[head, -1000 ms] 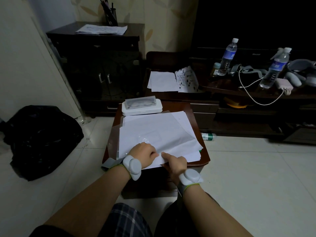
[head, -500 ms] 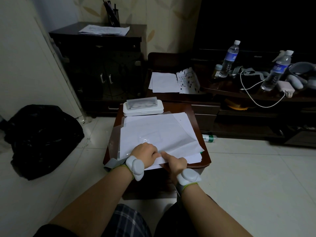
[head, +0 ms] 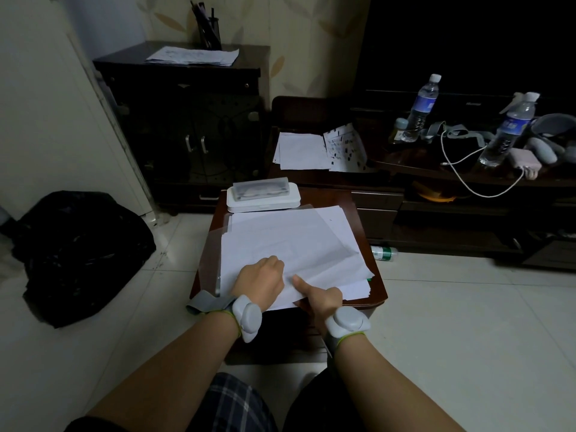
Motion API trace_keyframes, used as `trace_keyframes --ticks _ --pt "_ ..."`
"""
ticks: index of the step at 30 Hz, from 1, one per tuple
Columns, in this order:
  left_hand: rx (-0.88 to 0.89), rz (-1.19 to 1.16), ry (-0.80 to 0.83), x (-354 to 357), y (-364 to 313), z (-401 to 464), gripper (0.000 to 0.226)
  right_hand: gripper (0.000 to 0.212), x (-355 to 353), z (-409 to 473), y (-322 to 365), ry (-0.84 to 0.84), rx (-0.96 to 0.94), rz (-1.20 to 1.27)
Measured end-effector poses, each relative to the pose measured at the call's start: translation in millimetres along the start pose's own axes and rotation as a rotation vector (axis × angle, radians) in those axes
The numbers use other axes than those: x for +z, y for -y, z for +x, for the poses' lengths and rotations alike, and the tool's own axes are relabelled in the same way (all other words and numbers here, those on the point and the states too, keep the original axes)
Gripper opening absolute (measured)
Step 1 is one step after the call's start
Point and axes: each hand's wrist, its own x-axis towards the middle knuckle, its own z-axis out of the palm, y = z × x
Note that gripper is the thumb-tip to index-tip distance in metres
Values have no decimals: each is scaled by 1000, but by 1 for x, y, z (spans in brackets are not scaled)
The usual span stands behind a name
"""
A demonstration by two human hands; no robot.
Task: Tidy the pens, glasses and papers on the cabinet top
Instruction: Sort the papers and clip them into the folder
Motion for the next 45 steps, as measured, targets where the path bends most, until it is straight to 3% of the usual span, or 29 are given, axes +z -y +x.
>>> trace_keyframes --ticks 3,7,12,16,26,37,45 --pt "64 61 -50 1 4 -2 38 41 1 1 -2 -27 -8 -20" --pt "224 163 -186 -3 3 -6 27 45 2 7 -3 -89 -30 -68" --pt "63 143 30 -10 9 -7 67 43 3 13 -5 -111 -68 -124" --pt "-111 -21 173 -13 12 -10 57 51 2 13 -6 -122 -154 -176" --pt "-239 -158 153 -33 18 2 48 36 -7 7 10 -324 -339 -279" --pt "-349 -255 10 -62 13 -9 37 38 -26 -2 30 -207 -325 -338" --pt "-450 -341 -270 -75 12 -30 41 37 -19 -13 23 -89 -318 -220"
